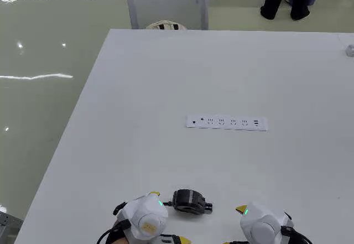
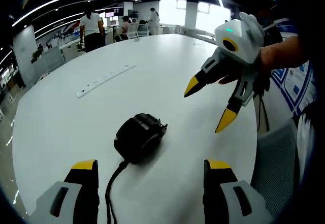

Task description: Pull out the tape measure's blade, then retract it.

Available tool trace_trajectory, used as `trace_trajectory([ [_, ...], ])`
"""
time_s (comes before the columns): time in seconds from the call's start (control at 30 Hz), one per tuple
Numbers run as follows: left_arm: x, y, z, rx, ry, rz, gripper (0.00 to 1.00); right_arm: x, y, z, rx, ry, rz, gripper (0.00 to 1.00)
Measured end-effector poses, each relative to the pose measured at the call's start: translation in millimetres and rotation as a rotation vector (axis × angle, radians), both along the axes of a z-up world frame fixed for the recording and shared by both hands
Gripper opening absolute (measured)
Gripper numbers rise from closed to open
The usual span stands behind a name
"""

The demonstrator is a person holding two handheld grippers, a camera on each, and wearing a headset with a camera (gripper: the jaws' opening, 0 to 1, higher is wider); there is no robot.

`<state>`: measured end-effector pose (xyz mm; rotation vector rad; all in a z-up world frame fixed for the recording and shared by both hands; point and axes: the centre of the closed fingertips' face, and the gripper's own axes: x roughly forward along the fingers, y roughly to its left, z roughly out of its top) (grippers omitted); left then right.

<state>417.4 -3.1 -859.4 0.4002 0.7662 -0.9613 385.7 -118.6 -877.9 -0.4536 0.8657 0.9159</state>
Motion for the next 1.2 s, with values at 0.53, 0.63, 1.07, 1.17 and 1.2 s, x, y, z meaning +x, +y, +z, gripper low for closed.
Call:
trace_trajectory([
  [0.53,12.2,-6.0,-6.4,0.038,-0.025,-0.105,0.79,9.3,3.1,-9.0,-0.028,-0.004,0.086,0.57],
  [0.63,14.6,-8.7,-8.1,0.058,-0.043,-0.155,0.78,11.8,2.8,-12.7,-0.038,-0.004,0.11,0.57],
  [1.07,26.9,-21.4,-12.0,0.092,-0.074,-0.264,0.75,25.3,5.7,-19.3,-0.068,-0.015,0.192,0.52],
  [1.17,27.2,-22.0,-12.2,0.094,-0.076,-0.27,0.74,25.6,5.9,-19.6,-0.07,-0.016,0.197,0.51],
  [1.2,27.3,-22.4,-12.3,0.095,-0.077,-0.274,0.73,25.7,6.0,-19.6,-0.072,-0.016,0.201,0.51],
])
